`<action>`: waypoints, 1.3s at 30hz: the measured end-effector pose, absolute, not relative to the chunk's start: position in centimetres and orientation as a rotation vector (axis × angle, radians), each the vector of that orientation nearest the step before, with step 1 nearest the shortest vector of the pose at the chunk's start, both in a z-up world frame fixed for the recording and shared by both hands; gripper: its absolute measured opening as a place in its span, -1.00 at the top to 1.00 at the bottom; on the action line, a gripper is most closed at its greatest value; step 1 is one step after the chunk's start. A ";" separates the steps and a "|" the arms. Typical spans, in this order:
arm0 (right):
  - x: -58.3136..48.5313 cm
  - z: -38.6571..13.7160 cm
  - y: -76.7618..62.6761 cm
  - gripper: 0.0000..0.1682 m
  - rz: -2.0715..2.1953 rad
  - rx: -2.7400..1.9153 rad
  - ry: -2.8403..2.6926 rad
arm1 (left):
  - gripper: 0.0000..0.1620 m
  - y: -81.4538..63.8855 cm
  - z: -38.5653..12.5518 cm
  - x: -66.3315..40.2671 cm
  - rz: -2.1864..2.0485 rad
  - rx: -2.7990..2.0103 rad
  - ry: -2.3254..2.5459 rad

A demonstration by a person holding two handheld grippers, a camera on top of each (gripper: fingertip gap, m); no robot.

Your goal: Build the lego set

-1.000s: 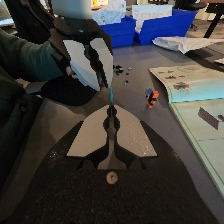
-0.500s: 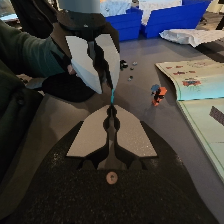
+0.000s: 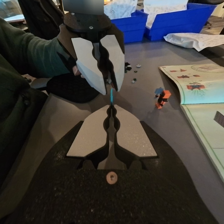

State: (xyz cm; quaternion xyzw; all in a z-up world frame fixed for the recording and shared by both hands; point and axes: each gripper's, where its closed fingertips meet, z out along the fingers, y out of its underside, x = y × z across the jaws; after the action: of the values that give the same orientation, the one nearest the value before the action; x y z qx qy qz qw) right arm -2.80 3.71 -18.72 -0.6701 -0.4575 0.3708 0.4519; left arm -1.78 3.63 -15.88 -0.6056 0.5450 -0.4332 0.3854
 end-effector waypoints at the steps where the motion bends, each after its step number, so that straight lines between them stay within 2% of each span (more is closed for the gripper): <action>1: -2.9 -18.8 3.7 0.99 0.916 -1.659 -1.136 | 0.88 3.5 -15.9 -1.7 -1.110 -1.540 1.391; 3: -2.9 -19.0 3.6 0.99 0.919 -1.664 -1.141 | 0.97 3.4 -15.8 -1.6 -1.118 -1.538 1.395; 9: -3.0 -19.2 3.6 0.98 0.918 -1.673 -1.137 | 0.98 3.3 -16.1 -1.7 -1.087 -1.531 1.415; 14: -2.7 -19.0 4.1 0.81 0.897 -1.677 -1.113 | 0.98 3.7 -16.5 -2.2 -1.084 -1.550 1.436; 20: -2.7 -18.3 4.1 0.84 0.882 -1.665 -1.111 | 0.98 3.8 -17.7 -2.3 -1.061 -1.570 1.473; 25: -3.1 -18.7 4.1 0.94 0.870 -1.673 -1.130 | 0.98 3.7 -17.9 -1.9 -1.067 -1.567 1.482; 39: -3.2 -19.4 3.7 0.96 0.856 -1.697 -1.179 | 0.97 3.3 -18.7 -1.6 -0.988 -1.560 1.547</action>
State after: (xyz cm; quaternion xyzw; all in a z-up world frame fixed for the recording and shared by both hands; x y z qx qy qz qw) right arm -3.21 3.67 -19.38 -0.6824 -0.4741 0.3440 0.4373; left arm -1.61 3.32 -18.67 -0.6047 0.5994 -0.3831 0.3581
